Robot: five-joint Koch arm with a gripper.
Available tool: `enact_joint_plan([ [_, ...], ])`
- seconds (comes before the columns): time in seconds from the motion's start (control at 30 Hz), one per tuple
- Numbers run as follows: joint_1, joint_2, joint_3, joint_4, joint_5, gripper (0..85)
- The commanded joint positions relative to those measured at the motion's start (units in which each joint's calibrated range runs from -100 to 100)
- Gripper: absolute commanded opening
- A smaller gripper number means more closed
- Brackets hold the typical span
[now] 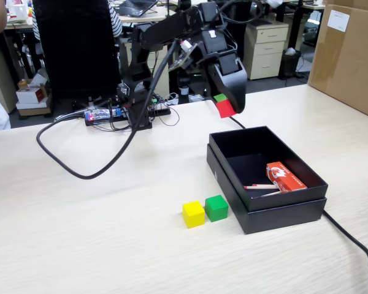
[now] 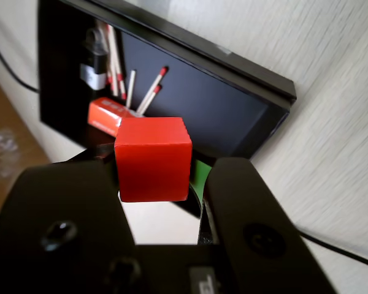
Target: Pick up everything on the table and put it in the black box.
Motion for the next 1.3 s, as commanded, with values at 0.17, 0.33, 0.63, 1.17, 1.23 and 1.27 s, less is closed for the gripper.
enact_joint_plan([
  [0.17, 0.98, 25.31, 9.66, 0.16, 1.47, 0.9],
  [0.33, 1.12, 31.05, 9.57, 0.16, 1.76, 18.6],
  [0.63, 0.73, 24.05, 7.67, 0.16, 1.71, 41.8],
  [1.17, -10.99, 7.98, 10.02, 0.24, 0.0, 43.6],
  [1.23, -11.58, 13.26, 12.02, 0.24, -0.2, 45.3],
  [1.27, -11.77, 16.13, 13.56, 0.24, -0.34, 45.3],
])
